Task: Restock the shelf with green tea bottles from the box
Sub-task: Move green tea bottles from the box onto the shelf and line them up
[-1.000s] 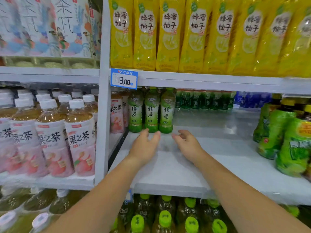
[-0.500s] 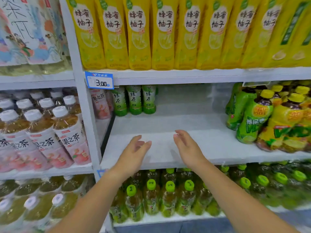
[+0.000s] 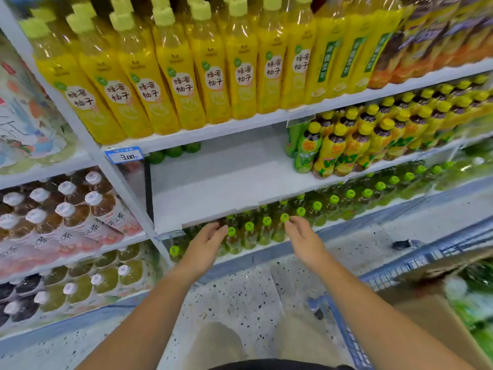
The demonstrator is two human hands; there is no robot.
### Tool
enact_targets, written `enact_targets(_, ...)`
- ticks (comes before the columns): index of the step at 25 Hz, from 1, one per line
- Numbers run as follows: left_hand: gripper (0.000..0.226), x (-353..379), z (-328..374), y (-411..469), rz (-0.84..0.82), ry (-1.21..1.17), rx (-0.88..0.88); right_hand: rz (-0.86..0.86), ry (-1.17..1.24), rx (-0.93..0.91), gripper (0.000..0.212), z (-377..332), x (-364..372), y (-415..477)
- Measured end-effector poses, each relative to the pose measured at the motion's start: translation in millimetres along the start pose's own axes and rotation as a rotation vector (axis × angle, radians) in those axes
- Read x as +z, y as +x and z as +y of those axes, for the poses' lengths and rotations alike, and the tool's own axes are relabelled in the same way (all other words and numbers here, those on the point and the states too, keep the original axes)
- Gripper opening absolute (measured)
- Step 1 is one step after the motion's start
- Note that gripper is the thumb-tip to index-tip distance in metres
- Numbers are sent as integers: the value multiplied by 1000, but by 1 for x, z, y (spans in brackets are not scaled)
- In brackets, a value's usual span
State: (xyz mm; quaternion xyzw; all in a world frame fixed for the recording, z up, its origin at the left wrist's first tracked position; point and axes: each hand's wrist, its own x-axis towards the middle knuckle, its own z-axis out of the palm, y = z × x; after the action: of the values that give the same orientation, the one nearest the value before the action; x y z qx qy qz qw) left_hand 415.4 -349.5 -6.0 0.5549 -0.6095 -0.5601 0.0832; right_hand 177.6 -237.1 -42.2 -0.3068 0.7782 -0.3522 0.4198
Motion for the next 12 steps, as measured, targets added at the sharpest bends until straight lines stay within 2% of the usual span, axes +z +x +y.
enact_targets(5, 64, 17, 30, -54, -124, 15, 10, 83, 101, 143, 59, 5, -38, -85)
enact_targets(12, 61, 53, 59, -79, -405, 265, 210, 335, 227, 284, 64, 29, -68, -191)
